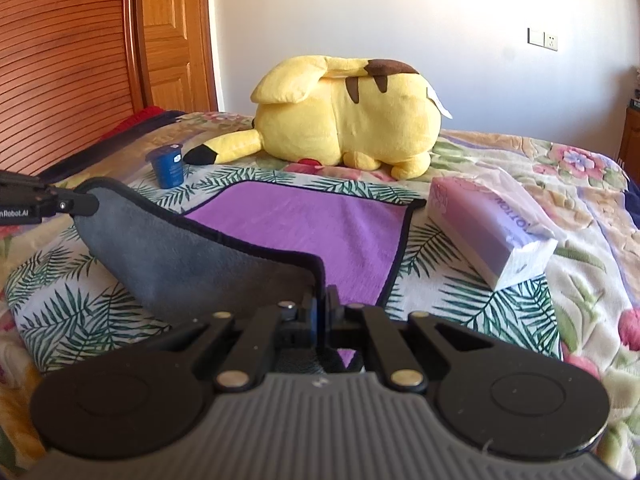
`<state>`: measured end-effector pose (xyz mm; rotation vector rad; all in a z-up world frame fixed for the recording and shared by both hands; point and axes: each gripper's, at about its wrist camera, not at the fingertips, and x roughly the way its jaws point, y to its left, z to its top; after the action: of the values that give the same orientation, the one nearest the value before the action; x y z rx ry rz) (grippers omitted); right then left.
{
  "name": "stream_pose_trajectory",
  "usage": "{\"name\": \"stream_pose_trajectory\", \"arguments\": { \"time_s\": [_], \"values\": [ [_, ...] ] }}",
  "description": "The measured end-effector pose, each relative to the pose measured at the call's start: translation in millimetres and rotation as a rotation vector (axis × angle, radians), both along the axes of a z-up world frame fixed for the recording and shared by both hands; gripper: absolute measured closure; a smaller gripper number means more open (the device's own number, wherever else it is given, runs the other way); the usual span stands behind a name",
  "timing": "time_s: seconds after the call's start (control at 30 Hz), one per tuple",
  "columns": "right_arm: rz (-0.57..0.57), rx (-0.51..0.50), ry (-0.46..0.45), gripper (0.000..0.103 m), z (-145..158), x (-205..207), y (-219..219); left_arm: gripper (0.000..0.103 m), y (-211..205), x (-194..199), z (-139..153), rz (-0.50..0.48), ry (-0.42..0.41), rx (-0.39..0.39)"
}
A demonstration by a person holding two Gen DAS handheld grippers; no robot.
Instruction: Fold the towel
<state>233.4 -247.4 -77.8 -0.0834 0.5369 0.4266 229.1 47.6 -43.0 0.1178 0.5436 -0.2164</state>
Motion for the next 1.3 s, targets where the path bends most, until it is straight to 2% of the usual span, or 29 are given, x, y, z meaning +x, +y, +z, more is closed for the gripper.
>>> {"name": "stream_pose_trajectory", "arguments": {
  "time_s": [0.3, 0.6, 0.83, 1.1, 1.3],
  "values": [
    [0.015, -0.009, -0.012, 0.099, -2.9, 11.0, -1.2, 0.103, -1.5, 13.4, 0.8, -0.022, -0.003, 0.019],
    [0.022, 0.02, -0.042, 0.099, 6.5, 20.2, -3.9, 0.103, -3.9, 20.2, 10.6, -0.034, -0.034, 0.029],
    [0.032, -0.005, -0.066, 0.099, 12.7, 27.2, 1.9, 0.103, -7.0, 35.0, 17.4, -0.042, -0.033, 0.018],
    [0.026, -0.036, -0.105, 0.099, 20.9, 41.7, 3.5, 0.103, -9.3, 57.8, 31.5, -0.04, -0.059, 0.037],
    [0.021, -0.055, -0.12, 0.099, 23.0, 57.6, 3.2, 0.103, -12.0, 68.1, 33.4, -0.03, -0.096, 0.086]
  ]
}}
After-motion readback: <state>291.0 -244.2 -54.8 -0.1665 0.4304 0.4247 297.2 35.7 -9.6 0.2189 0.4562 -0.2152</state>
